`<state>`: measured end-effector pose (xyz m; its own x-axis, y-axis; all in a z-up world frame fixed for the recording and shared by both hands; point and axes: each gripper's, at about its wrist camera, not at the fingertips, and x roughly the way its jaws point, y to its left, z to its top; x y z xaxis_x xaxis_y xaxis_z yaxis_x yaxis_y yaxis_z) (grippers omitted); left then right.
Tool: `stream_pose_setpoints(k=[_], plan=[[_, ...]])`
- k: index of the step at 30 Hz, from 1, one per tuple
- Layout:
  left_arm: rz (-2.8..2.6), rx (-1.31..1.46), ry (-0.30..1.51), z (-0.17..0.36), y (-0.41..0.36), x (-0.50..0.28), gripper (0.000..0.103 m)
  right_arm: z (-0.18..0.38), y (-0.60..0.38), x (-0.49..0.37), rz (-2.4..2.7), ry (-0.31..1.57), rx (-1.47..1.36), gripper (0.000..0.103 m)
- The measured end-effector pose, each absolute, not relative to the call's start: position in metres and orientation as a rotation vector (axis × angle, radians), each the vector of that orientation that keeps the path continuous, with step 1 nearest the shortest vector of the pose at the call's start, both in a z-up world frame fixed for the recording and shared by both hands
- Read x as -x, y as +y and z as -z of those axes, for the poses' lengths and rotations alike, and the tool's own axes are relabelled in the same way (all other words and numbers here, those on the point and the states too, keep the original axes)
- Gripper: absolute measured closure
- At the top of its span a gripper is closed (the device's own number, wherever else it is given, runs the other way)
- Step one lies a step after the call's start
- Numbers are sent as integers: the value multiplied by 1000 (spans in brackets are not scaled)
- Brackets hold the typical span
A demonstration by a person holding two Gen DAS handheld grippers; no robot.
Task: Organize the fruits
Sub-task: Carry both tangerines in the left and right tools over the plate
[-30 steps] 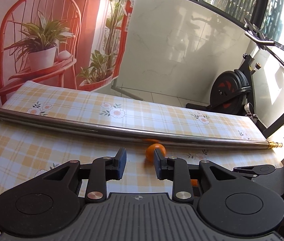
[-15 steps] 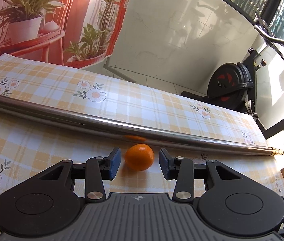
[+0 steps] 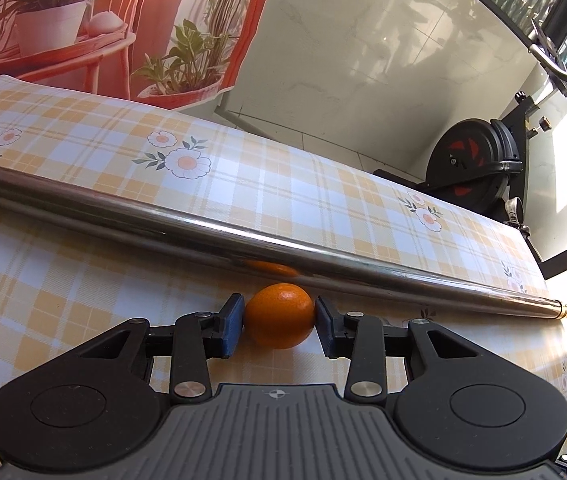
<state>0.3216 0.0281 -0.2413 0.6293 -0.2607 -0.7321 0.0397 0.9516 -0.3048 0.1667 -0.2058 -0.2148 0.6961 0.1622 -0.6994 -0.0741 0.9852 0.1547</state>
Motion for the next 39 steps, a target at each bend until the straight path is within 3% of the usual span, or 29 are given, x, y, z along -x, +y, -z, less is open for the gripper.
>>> stream_pose_setpoints(k=[20,39], plan=[[359,131,725,163,16,-187,63,199,-204,-120,-136,758,-216,69],[381,147,737,159,32,-78,62,180,-170,-63,-178,744,-167,69]])
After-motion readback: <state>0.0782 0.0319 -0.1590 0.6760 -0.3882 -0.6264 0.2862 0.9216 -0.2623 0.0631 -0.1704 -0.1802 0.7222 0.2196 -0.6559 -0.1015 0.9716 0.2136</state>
